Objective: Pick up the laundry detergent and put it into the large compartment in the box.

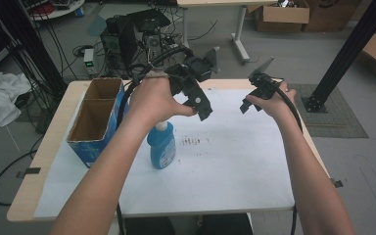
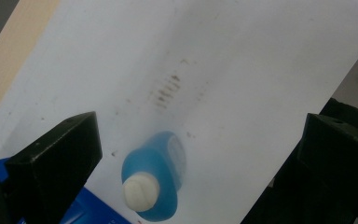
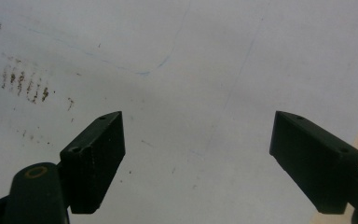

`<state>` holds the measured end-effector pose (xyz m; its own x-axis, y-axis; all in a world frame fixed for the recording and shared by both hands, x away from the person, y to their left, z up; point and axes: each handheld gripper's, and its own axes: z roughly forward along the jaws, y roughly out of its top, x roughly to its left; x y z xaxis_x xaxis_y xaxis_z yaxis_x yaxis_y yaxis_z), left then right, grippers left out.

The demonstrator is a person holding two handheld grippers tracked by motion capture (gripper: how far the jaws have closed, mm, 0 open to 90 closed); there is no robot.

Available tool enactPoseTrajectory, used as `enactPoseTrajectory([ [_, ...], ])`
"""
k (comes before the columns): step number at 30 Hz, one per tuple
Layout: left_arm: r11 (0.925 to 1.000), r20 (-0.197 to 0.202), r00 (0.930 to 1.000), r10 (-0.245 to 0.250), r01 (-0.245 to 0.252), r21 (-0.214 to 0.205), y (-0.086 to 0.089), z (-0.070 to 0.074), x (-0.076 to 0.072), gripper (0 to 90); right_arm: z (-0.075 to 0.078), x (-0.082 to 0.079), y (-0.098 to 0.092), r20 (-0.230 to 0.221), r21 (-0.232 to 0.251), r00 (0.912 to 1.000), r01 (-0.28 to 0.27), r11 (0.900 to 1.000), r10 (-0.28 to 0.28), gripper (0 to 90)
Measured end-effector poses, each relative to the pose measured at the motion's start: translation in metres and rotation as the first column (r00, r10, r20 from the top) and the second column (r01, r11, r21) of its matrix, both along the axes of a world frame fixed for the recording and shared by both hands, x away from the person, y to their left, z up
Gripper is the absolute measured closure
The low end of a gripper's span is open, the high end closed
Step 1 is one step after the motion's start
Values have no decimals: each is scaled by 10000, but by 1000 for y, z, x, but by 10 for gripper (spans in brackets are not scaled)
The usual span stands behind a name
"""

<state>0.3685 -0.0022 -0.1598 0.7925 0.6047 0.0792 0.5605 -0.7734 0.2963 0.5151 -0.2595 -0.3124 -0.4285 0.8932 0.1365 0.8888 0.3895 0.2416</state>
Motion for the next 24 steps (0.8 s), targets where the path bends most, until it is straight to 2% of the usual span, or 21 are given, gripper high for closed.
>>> enactPoseTrajectory([
  [2,9998,-120,9997,198,-198,-41,6,-1,1,1,0,-1,0,15,26,10000,11,10000,-11,181],
  [5,9983,-51,9987,514,-513,271,14,-2,4,1,1,-1,1,10,13,10000,24,10000,-24,181],
  [8,9952,-134,9953,955,-952,245,25,-4,7,1,0,-1,0,1,40,10000,33,10000,-33,181],
  [15,9790,-334,9791,2008,-1993,427,45,-12,14,2,1,-1,1,42,54,10000,-21,10000,21,182],
  [20,9689,-422,9688,2440,-2417,540,51,-16,15,1,0,-1,2,-3,40,10000,-16,10000,16,181],
  [24,9647,-486,9651,2575,-2538,701,54,-21,14,1,0,-2,1,1,36,10000,-42,10000,42,180],
])
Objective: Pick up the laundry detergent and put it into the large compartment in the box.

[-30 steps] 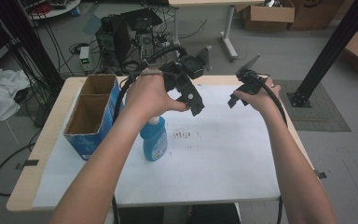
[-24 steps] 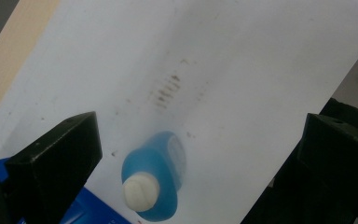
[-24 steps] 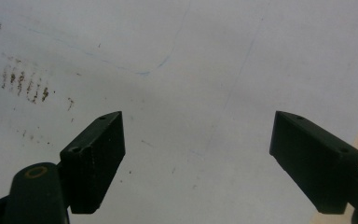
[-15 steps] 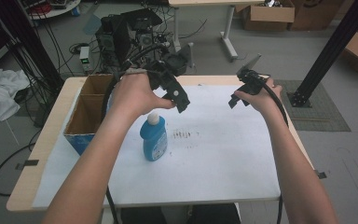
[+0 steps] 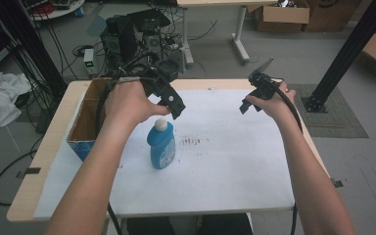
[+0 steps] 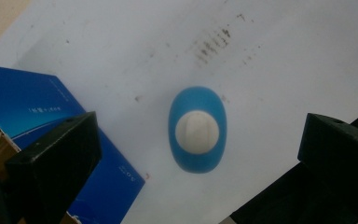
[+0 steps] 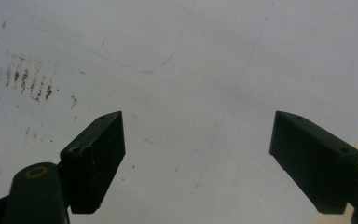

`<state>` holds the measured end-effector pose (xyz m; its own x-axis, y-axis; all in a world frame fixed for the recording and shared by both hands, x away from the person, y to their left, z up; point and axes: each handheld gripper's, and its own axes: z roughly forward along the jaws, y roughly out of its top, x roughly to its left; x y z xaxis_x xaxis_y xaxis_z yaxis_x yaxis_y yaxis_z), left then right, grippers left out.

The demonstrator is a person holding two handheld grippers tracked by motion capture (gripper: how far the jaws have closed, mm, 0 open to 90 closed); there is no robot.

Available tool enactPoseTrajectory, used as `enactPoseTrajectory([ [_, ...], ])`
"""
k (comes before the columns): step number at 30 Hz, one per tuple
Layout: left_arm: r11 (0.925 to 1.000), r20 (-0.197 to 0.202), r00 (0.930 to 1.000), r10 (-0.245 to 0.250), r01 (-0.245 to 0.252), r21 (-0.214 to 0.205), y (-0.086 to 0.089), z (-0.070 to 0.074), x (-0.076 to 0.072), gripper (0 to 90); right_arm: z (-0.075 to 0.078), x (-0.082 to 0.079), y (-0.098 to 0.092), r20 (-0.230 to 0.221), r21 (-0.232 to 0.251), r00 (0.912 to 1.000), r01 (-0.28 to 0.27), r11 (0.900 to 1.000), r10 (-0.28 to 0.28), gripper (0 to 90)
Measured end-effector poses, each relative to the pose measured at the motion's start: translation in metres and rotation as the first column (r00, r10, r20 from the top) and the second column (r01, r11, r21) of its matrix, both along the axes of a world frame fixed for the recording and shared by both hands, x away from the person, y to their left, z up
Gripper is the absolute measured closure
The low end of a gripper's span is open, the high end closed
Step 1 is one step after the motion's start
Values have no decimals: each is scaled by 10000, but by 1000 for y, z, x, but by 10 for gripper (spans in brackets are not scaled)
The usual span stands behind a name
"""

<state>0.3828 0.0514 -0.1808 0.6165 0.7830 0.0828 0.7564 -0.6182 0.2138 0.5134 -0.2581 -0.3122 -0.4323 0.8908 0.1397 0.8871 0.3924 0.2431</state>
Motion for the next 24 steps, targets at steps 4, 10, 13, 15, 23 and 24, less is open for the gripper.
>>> enactPoseTrajectory([
  [4,10000,-161,9999,10,-9,70,-1,-7,0,1,0,0,1,-2,46,10000,0,10000,0,177],
  [10,9998,-362,9993,130,-123,185,-1,-21,2,1,-3,-1,4,51,65,9999,-143,9999,142,178],
  [13,9996,-525,9985,160,-146,261,-1,-29,3,1,-4,-1,4,-49,47,9999,-124,9999,124,178],
  [15,9993,-615,9979,188,-167,345,0,-34,4,1,-6,-1,3,-35,40,9999,-134,9999,134,178],
  [23,9987,-844,9962,209,-168,491,-3,-54,7,1,-10,0,1,-95,60,9999,-68,10000,69,178],
  [24,9987,-875,9960,206,-164,480,-3,-56,7,1,-10,0,1,-111,60,9999,-72,10000,72,178],
])
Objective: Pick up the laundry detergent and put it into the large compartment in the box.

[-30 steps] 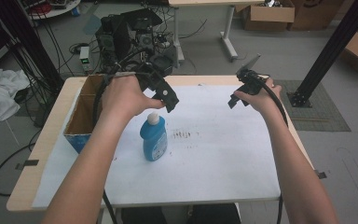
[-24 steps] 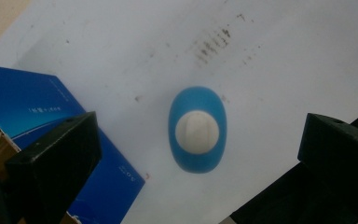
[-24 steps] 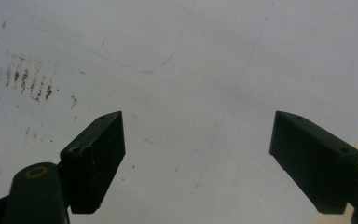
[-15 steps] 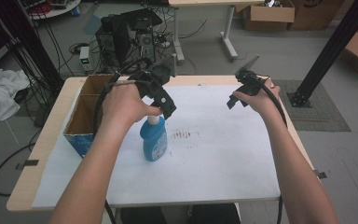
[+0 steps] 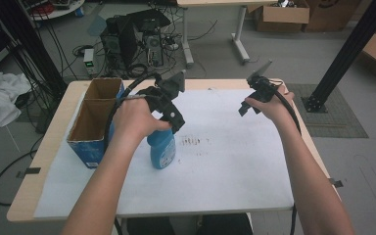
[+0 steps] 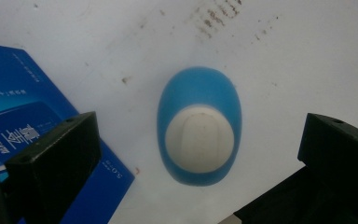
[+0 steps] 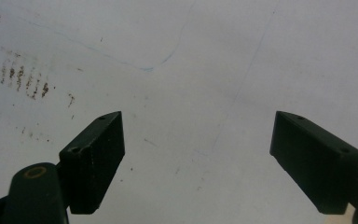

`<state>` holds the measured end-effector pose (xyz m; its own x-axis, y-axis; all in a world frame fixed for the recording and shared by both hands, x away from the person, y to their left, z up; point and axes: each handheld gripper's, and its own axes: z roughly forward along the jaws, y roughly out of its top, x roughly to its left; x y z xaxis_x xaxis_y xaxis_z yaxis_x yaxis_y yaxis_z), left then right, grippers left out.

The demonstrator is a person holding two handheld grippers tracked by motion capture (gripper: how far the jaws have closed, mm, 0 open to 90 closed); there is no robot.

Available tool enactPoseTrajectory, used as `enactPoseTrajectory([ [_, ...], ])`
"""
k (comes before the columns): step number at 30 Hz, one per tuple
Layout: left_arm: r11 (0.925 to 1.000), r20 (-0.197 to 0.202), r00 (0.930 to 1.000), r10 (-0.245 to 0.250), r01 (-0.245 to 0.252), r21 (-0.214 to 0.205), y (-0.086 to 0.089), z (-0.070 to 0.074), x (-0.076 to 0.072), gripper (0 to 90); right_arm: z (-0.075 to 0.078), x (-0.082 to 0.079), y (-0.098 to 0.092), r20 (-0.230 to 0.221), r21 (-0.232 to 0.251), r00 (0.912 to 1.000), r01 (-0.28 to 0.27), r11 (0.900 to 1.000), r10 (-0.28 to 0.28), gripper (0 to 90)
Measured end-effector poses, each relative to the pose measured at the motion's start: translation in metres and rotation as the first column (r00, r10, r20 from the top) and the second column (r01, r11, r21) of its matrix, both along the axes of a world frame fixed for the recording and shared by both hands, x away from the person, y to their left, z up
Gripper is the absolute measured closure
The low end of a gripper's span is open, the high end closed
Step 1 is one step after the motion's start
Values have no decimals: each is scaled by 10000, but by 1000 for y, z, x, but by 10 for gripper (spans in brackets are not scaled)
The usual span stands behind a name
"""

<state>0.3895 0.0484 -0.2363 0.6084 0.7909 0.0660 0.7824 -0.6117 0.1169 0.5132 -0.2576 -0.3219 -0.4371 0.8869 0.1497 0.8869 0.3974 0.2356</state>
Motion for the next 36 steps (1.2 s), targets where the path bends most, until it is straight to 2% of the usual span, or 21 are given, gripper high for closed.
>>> enactPoseTrajectory([
  [21,9999,-448,9990,87,-83,90,3,-38,1,1,-4,1,2,-14,-20,10000,-46,10000,45,178],
  [36,9997,-435,9990,126,-117,217,0,-51,1,25,-7,2,3,-80,-75,9999,-65,10000,64,179],
])
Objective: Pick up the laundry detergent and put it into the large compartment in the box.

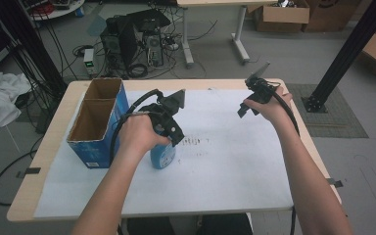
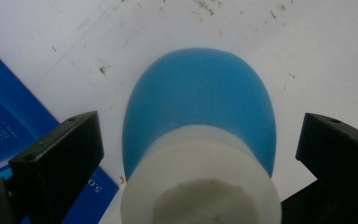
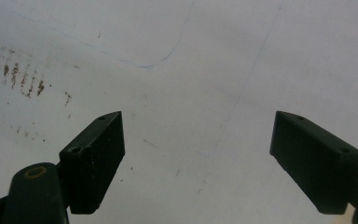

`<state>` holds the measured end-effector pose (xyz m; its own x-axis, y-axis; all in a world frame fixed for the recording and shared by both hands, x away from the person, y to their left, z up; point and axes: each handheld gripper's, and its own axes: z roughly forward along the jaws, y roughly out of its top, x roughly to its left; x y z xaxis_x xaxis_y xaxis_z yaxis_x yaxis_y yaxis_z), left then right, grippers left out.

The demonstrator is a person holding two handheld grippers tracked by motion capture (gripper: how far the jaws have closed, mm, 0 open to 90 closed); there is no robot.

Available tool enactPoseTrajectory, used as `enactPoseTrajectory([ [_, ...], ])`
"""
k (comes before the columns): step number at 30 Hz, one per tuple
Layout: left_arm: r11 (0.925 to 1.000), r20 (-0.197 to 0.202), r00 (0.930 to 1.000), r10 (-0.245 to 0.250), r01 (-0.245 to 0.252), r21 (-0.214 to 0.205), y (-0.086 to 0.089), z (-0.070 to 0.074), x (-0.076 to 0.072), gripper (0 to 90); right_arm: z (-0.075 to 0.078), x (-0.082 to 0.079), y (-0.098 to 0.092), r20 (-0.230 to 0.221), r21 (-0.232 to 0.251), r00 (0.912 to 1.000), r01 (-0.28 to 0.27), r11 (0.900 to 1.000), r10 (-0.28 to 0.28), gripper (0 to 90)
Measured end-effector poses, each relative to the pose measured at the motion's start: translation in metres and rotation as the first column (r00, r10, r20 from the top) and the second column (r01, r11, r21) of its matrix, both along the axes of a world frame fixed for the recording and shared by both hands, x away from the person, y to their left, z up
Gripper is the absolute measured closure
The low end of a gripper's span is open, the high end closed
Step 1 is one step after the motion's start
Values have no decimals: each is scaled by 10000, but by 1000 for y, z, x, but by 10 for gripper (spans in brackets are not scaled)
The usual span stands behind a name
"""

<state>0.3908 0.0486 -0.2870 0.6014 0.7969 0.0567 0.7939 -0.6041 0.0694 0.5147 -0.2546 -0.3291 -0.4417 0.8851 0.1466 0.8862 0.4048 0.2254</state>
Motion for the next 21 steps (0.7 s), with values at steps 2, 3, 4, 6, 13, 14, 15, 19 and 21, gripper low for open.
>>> enactPoseTrajectory([
  [2,10000,55,10000,35,-35,-19,0,0,0,40,-1,0,0,-9,2,10000,-6,10000,6,179],
  [3,10000,51,10000,51,-51,-15,0,1,0,52,-1,0,0,-33,2,10000,18,10000,-18,179],
  [4,10000,88,9999,64,-64,10,0,1,1,69,-1,0,0,-40,-2,10000,19,10000,-19,178],
  [6,9999,95,9999,117,-117,28,0,1,1,88,-1,0,1,-59,-7,10000,6,10000,-6,179],
  [13,9997,88,9997,226,-227,94,0,-1,1,150,-2,0,1,-65,-8,10000,-2,10000,1,179],
  [14,9997,96,9997,245,-246,90,0,-2,1,153,-2,0,1,-74,-2,10000,2,10000,-2,179],
  [15,9997,90,9997,238,-238,90,0,-2,1,157,-2,0,1,-75,2,10000,-9,10000,9,179],
  [19,9996,57,9997,227,-228,148,1,-2,1,172,-2,0,1,-63,14,10000,-13,10000,13,179],
  [21,9996,72,9997,243,-244,137,1,-2,1,187,-2,0,2,-56,-1,10000,-22,10000,22,179],
])
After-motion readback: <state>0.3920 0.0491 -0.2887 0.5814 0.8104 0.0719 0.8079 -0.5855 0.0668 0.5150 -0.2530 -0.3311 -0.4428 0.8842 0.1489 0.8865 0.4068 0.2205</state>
